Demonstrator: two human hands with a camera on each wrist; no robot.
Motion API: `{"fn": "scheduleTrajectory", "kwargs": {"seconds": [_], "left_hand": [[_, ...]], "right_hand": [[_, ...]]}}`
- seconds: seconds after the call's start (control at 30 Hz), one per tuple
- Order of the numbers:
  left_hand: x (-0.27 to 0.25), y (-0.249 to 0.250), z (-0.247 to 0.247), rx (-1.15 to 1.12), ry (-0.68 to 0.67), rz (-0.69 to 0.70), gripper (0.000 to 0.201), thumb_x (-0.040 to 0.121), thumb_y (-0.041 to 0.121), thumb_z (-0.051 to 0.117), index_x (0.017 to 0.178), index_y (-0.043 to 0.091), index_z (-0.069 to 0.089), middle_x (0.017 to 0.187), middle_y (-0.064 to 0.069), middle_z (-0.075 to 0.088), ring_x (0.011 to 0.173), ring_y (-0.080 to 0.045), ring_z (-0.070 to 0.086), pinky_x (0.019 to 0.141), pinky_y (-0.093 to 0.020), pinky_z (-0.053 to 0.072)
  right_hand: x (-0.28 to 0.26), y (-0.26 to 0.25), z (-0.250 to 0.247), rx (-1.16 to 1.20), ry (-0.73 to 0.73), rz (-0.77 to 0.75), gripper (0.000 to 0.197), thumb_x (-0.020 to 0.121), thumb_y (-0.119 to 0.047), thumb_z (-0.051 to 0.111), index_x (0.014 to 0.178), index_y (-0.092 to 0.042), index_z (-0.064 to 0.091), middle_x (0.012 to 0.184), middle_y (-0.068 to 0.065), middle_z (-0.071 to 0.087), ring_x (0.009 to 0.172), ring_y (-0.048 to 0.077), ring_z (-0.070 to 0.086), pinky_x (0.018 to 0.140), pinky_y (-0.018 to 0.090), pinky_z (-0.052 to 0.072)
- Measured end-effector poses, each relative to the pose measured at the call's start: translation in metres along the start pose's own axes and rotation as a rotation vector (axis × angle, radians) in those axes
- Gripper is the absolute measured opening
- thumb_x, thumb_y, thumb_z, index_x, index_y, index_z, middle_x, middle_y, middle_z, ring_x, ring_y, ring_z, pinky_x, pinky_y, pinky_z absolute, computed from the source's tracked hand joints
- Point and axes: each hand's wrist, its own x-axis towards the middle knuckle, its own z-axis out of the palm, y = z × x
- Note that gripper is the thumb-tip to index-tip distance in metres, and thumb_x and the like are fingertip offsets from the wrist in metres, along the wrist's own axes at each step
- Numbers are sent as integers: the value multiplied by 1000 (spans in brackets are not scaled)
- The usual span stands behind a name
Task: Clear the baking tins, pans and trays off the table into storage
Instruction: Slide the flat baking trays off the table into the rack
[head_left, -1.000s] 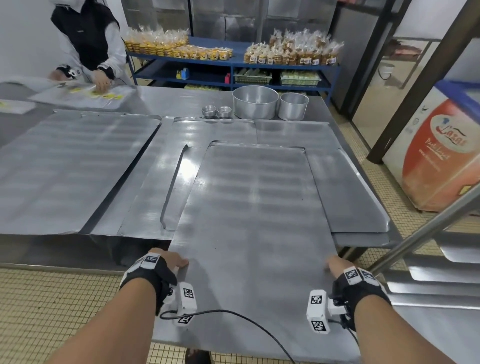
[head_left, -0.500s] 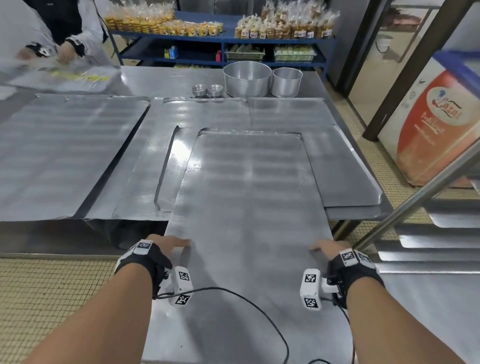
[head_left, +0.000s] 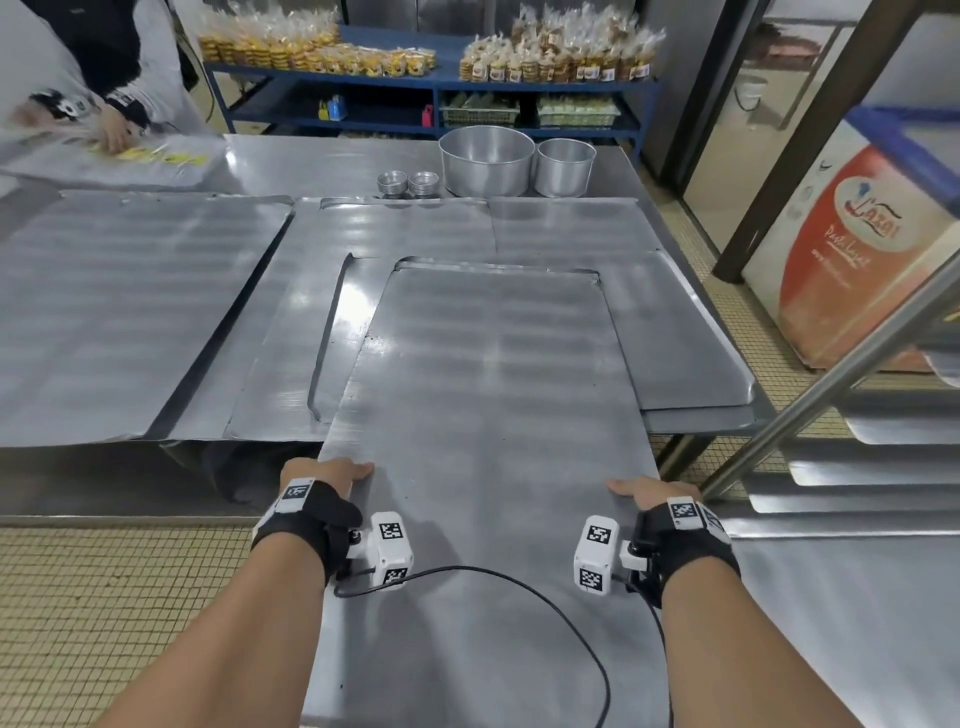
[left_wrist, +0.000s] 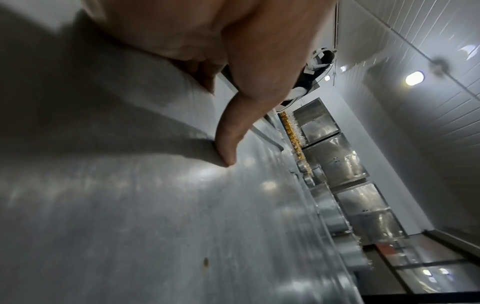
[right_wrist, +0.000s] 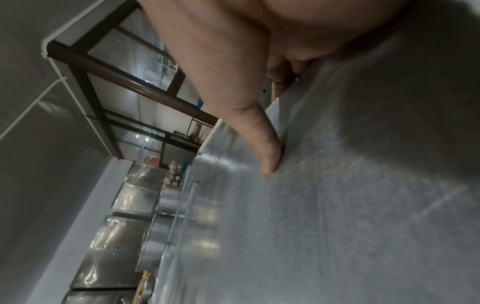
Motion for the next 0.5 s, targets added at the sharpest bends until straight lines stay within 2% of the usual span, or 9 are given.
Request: {"fn": "scheduleTrajectory", "kwargs": {"seconds": [0.03, 0.13, 0.27, 0.37, 0.4, 0.47, 0.5], "left_hand": [[1, 3, -3, -18, -16, 9, 45, 68, 28, 90, 79, -3, 60, 73, -15, 63, 72, -31, 64, 83, -44, 57], [16, 15, -11, -40, -48, 34, 63, 49, 35, 95, 87, -5, 64, 74, -16, 63, 71, -32, 65, 81, -45, 57], [39, 35, -29, -40, -85, 64, 41, 70, 19, 89, 83, -4, 57, 74, -15, 60, 78, -35, 63, 85, -47, 56], [59, 52, -41, -55, -128, 120, 39, 74, 13, 85, 97, -3, 58, 75, -15, 59, 77, -34, 61, 80, -42, 55], [65, 58, -46, -35, -154, 142, 40, 74, 14, 85, 99, -3, 59, 80, -16, 62, 78, -34, 61, 79, -41, 53], [79, 70, -53, -33, -184, 179, 43, 73, 14, 86, 102, -6, 61, 89, -18, 65, 80, -34, 61, 77, -39, 52], [87, 75, -54, -33, -191, 196, 46, 72, 15, 87, 102, -8, 61, 90, -18, 66, 79, -34, 62, 75, -38, 52]], "right_hand": [[-2, 0, 3, 13, 11, 5, 68, 74, -20, 84, 128, 5, 51, 101, 19, 58, 86, 37, 59, 83, 43, 51], [-17, -3, 12, 62, 39, 35, 66, 72, -22, 86, 123, 3, 54, 97, 19, 59, 83, 38, 62, 86, 49, 54], [-35, -5, 30, 120, 110, 56, 66, 73, -23, 86, 123, 6, 55, 96, 17, 59, 70, 31, 58, 76, 40, 51], [-51, -2, 49, 183, 174, 51, 68, 71, -19, 87, 124, 10, 55, 95, 19, 64, 77, 31, 62, 81, 41, 54], [-59, -3, 56, 208, 200, 59, 71, 72, -18, 86, 127, 11, 52, 101, 21, 65, 82, 33, 62, 84, 41, 53], [-69, -10, 66, 242, 226, 84, 80, 72, -18, 87, 133, 12, 45, 123, 25, 60, 100, 38, 61, 91, 40, 48], [-75, -13, 71, 256, 170, 110, 85, 66, -21, 91, 131, 11, 47, 126, 25, 60, 103, 38, 62, 93, 40, 46]]}}
